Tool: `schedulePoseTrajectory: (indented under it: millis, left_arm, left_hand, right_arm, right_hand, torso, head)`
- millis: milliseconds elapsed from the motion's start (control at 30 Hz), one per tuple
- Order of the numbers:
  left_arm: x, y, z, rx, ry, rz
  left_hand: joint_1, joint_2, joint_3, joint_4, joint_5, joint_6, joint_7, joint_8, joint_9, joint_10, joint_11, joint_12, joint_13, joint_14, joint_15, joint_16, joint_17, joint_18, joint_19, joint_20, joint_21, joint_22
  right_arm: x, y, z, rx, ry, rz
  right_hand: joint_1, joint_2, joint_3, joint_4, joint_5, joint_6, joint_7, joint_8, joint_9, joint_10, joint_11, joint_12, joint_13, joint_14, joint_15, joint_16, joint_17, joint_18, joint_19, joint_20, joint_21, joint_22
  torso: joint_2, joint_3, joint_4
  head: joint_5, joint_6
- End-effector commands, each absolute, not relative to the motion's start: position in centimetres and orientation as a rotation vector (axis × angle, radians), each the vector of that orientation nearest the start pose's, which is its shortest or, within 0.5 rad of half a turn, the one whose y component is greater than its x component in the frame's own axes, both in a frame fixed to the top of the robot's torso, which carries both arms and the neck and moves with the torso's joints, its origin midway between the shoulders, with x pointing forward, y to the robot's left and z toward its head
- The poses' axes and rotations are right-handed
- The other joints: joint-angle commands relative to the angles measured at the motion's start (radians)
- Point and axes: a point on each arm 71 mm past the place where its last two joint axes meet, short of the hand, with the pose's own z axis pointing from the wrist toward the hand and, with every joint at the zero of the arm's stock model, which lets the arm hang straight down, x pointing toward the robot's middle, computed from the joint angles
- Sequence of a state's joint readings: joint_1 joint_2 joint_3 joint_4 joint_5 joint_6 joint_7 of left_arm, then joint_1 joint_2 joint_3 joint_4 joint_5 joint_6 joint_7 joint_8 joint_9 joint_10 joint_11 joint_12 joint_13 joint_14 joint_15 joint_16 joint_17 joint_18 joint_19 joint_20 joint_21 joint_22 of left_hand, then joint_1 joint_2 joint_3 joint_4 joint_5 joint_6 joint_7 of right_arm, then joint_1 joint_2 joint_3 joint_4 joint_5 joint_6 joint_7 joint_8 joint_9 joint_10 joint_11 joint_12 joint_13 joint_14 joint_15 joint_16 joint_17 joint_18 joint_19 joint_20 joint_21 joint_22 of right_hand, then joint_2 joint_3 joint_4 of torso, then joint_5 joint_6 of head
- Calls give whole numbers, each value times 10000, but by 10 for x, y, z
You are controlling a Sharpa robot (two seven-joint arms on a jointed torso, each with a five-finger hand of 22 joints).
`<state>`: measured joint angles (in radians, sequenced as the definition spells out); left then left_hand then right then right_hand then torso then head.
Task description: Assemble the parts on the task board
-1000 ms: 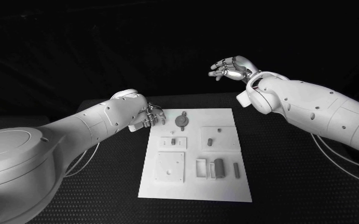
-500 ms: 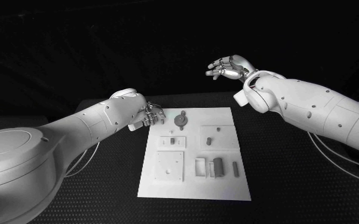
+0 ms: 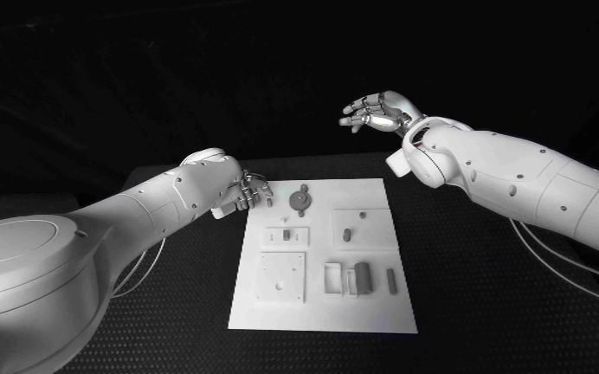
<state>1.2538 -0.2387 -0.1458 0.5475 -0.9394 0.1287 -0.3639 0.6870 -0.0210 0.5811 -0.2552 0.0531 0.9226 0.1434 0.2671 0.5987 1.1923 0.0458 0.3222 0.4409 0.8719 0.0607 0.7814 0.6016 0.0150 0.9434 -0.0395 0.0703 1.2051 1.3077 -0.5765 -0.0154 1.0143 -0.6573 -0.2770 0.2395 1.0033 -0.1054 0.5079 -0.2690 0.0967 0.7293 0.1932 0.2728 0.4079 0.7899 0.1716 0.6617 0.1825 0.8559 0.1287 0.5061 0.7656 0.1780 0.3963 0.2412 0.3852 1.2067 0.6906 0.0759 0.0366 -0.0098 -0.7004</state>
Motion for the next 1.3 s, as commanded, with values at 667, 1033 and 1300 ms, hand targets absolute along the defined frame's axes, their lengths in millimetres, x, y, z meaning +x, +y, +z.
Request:
schedulePoseTrajectory:
  millis: [667,1033,1300]
  left_arm:
    - [607,183,-251,-4889,22334,-3105]
    - [606,179,-252,-4797,22405,-3197]
    - [607,179,-252,-4807,22338,-3154]
  left_hand:
    - [256,72,-5,-121,-29,172,-20,-17,-36,238,-3,-203,-30,87,-41,108,-37,-8,56,-19,-22,-34]
    - [397,114,-5,-151,-29,287,-36,28,-40,349,-24,-278,-27,125,-58,148,-46,-24,45,-28,-24,-47]
    - [470,119,-4,-173,-30,307,-36,31,-48,384,-28,-314,-26,134,-63,162,-51,-31,44,-35,-22,-51]
  right_arm:
    - [588,-210,-132,4669,14832,10870]
    - [589,-209,-130,4634,14800,10894]
    - [589,-208,-128,4601,14780,10928]
  right_hand:
    - [-78,25,7,30,-12,-80,414,47,-18,-56,-3,52,-24,-4,29,-38,-26,-156,-73,-33,-49,35]
    - [-73,25,8,28,-13,-80,414,50,-20,-55,-3,54,-31,2,28,-41,-32,-156,-71,-34,-52,45]
    - [-70,24,8,27,-13,-82,415,53,-23,-55,-3,56,-37,5,27,-44,-37,-156,-69,-34,-55,53]
  torso:
    - [12,1,2]
    - [2,-2,6]
    - [0,-4,3]
  head:
    - [-181,-89]
    - [-290,-195]
    - [-322,-204]
